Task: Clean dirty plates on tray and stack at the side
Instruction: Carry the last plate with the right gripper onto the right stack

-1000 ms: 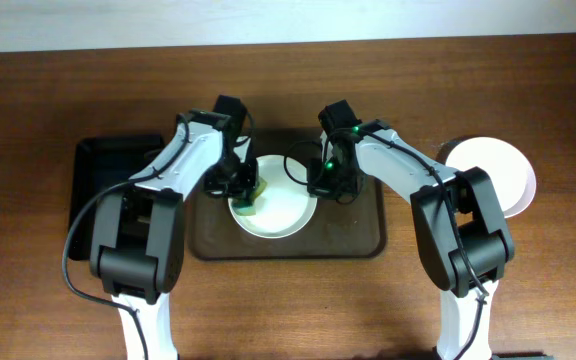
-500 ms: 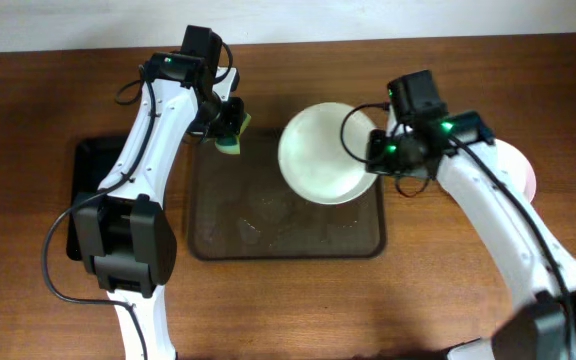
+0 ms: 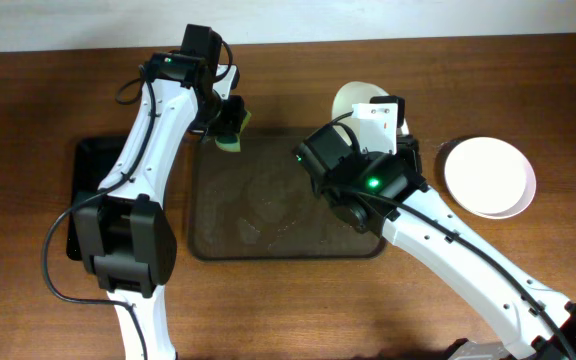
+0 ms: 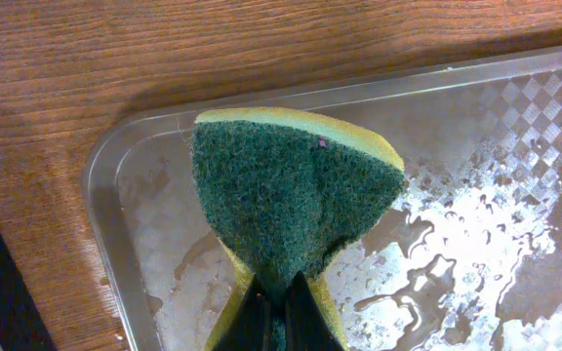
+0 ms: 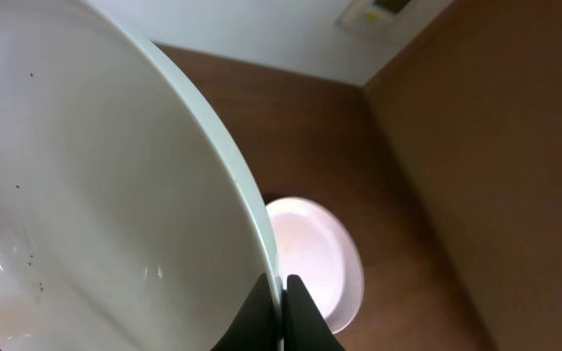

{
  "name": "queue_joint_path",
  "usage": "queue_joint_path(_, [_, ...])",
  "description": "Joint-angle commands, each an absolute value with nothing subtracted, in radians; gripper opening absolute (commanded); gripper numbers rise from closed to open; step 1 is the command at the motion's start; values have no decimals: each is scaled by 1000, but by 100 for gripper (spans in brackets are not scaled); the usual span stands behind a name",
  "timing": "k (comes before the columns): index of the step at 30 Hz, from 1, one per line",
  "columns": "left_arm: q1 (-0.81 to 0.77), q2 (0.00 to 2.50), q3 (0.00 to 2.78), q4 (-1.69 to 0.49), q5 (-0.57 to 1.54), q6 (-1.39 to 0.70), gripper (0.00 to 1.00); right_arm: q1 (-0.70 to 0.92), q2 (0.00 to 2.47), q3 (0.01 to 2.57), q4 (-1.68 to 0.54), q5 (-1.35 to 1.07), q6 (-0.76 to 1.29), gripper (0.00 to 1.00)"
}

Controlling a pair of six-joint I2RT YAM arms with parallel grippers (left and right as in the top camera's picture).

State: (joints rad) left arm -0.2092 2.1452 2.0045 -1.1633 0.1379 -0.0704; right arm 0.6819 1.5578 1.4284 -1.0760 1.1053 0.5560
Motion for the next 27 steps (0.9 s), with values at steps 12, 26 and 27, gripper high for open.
queue_joint_path(12, [-207,2145,1997,-1189,134,-52,1,787,1546,1430,-1082,1526,585,4])
queue_joint_path(26, [-207,2145,1997,-1191,134,-52,1,294,1541,1430,-990,349,450,4])
queue_joint_path(27, [-207,2145,1997,-1191,134,-52,1,207,1541,1430,-987,241,432,4])
